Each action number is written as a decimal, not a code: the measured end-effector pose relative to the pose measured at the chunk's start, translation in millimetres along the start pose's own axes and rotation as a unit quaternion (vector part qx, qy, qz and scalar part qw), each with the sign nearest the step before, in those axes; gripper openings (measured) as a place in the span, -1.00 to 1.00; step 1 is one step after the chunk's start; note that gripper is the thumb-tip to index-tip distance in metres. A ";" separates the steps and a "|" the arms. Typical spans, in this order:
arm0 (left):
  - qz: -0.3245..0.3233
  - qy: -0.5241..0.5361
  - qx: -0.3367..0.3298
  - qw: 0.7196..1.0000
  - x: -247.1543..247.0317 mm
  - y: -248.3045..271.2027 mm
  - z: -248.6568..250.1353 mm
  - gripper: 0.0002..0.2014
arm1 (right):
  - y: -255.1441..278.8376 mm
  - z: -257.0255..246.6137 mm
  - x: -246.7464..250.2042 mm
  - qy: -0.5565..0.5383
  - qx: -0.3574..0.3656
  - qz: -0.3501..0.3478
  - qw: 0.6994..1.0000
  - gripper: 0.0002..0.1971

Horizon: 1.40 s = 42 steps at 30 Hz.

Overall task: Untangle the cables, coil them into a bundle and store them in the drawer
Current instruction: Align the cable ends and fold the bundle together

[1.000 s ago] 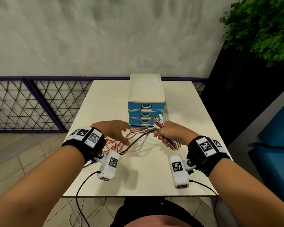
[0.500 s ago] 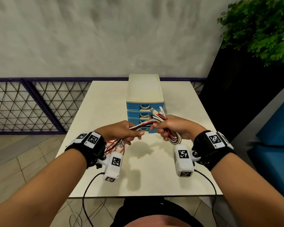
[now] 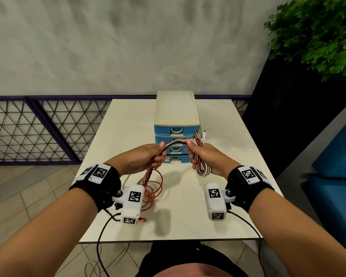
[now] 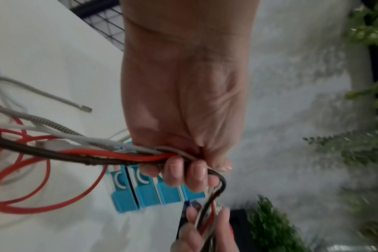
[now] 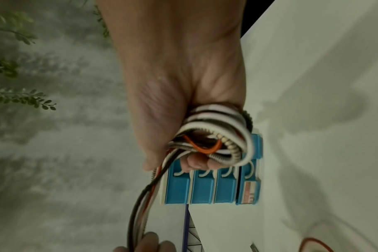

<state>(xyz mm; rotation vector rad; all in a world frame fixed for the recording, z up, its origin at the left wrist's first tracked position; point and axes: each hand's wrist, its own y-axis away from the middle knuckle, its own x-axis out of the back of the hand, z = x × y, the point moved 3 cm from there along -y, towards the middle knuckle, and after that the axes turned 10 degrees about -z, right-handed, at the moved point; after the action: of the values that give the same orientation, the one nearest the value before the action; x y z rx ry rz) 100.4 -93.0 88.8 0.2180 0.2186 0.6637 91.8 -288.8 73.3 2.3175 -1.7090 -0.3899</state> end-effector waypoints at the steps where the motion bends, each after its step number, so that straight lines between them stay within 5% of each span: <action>1: 0.001 -0.029 -0.013 1.000 -3.3 -0.7 2.9 -0.66 | -1.4 0.5 -1.2 -0.022 0.002 0.005 1.000 -0.60; 8: 0.057 -0.234 -0.077 0.967 -36.5 -13.0 13.5 -0.77 | -7.1 3.6 -8.3 -0.129 0.006 0.024 0.991 -0.49; 14: 0.116 -0.516 -0.053 0.847 -58.3 -20.4 12.7 -0.73 | -2.9 0.4 -20.9 -0.241 0.015 -0.082 0.967 -0.28; 22: 0.135 -0.659 0.006 0.740 -70.6 -25.0 19.3 -0.77 | -2.8 0.5 -22.8 -0.220 -0.006 -0.058 0.974 -0.67; 29: 0.118 -0.712 0.013 0.692 -79.4 -26.3 20.8 -0.73 | -8.4 7.3 -16.1 -0.173 0.008 0.020 0.985 -0.86; 31: 0.145 -0.677 0.014 0.721 -82.1 -26.3 20.7 -0.69 | -8.6 3.1 -15.1 -0.181 0.019 0.043 0.982 -0.83; 34: 0.192 -0.554 -0.001 0.810 -82.9 -23.0 18.9 -0.54 | -10.4 -7.0 -12.1 -0.194 0.041 0.069 0.978 -0.75; 36: 0.197 -0.479 -0.031 0.855 -82.4 -21.1 15.6 -0.68 | -11.1 -12.6 -9.7 -0.233 0.062 0.065 0.968 -0.72; 42: 0.126 -0.369 -0.030 0.921 -62.5 -24.4 6.6 -0.74 | -7.6 -18.3 -10.6 -0.308 0.068 0.047 0.948 -0.64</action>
<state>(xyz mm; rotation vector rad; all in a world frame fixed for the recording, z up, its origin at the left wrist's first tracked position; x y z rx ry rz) 68.5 -151.8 96.7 0.4263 -0.5641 0.7970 101.9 -275.9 88.6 2.3460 -2.1600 -1.1033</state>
